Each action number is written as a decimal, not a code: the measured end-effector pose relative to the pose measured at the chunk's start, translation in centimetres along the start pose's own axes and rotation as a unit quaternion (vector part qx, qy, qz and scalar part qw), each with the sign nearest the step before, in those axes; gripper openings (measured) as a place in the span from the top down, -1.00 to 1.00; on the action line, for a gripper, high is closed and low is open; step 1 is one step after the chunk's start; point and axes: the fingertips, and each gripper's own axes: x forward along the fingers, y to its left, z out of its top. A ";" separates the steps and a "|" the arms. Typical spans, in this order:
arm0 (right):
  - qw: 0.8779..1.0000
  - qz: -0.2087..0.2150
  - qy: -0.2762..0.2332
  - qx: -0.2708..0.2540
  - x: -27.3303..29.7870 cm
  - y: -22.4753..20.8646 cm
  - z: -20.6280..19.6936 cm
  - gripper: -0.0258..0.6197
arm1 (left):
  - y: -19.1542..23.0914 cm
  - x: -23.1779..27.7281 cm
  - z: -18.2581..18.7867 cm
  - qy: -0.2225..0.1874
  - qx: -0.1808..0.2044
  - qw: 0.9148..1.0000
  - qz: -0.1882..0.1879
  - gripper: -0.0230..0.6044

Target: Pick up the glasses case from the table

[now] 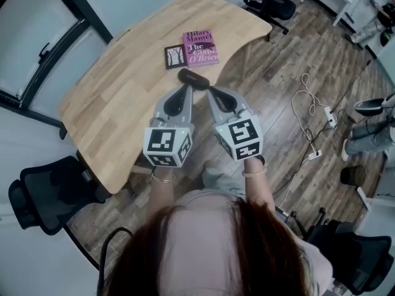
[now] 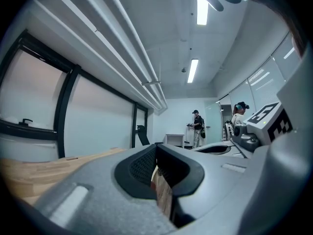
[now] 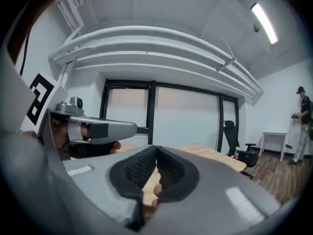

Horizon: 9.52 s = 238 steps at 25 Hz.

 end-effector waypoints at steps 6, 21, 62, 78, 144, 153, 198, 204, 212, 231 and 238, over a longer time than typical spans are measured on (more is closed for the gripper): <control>1.000 0.020 0.010 -0.004 2.1 -1.9 -0.4 0.86 | 1.0 2.7 -0.1 0.002 -0.003 1.000 0.015 0.90; 0.998 0.058 0.035 -0.011 8.0 -3.4 -2.5 0.72 | 5.2 5.5 -1.5 0.016 -0.007 0.999 0.050 0.90; 0.973 0.119 0.183 -0.077 22.8 -4.7 -13.6 0.27 | 15.1 17.8 -3.2 0.027 -0.016 0.999 -0.019 0.90; 0.953 0.153 0.248 -0.087 25.0 -4.4 -19.4 0.08 | 16.2 19.6 -4.2 0.037 -0.017 0.999 -0.035 0.90; 0.947 0.082 0.312 0.008 28.3 -6.5 -25.9 -0.17 | 19.3 20.1 -9.8 0.083 -0.058 0.994 -0.040 0.90; 0.962 0.051 0.266 0.032 26.4 -7.4 -22.2 -0.17 | 17.3 18.6 -8.2 0.073 -0.050 0.995 -0.041 0.90; 0.996 -0.021 0.064 0.052 11.7 -7.2 -7.1 -0.17 | 6.6 7.6 -2.1 0.007 -0.013 0.999 -0.030 0.90; 0.998 -0.020 0.041 0.051 9.6 -6.5 -5.7 -0.17 | 5.3 6.1 -1.5 -0.001 -0.008 1.000 -0.027 0.90; 0.999 -0.017 0.015 0.044 6.9 -5.5 -4.1 -0.17 | 3.6 4.3 -0.8 -0.010 0.000 1.000 -0.024 0.90; 0.999 -0.019 -0.033 0.036 1.8 -3.8 -1.5 -0.17 | 0.8 0.8 0.0 -0.020 0.001 1.000 -0.021 0.90; 0.998 -0.016 -0.044 0.033 0.1 -3.0 -1.2 -0.17 | 0.1 -0.6 -0.1 -0.024 0.006 1.000 -0.017 0.90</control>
